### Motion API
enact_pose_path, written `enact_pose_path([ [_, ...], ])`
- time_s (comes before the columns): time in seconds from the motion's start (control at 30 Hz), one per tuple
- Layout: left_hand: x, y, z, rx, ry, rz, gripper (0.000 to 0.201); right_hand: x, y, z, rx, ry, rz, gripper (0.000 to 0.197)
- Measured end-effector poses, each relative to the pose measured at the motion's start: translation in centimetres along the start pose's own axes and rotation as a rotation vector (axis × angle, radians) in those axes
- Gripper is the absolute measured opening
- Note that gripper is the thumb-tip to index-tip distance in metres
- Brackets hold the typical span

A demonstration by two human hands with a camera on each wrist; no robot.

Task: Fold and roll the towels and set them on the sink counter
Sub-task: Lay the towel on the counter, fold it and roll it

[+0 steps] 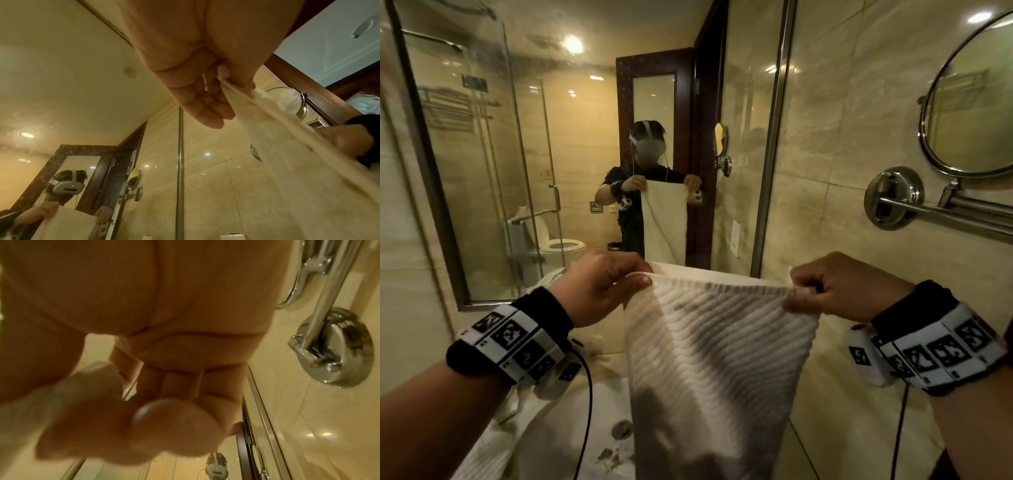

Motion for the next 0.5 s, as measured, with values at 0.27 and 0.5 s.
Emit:
enact_pose_path([
  [0.27,-0.4,-0.7,-0.5,-0.123,-0.046,0.021,0.041,-0.3,1.4,-0.2,-0.095,0.291,-0.028,0.032],
  [0.5,0.1,-1.7,1.5,-0.213,0.091,0.180,0.043,1.1,0.3,1.6,-0.516,0.191,0.023,0.024],
])
Point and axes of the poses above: each hand's wrist, its own y-axis away from the middle knuckle, its own z-axis out of the back of the hand, x = y × z, the point moved 3 cm from there along -y, towards the middle knuckle, and after that the axes turned 7 degrees about -x, right-handed, at the moved point
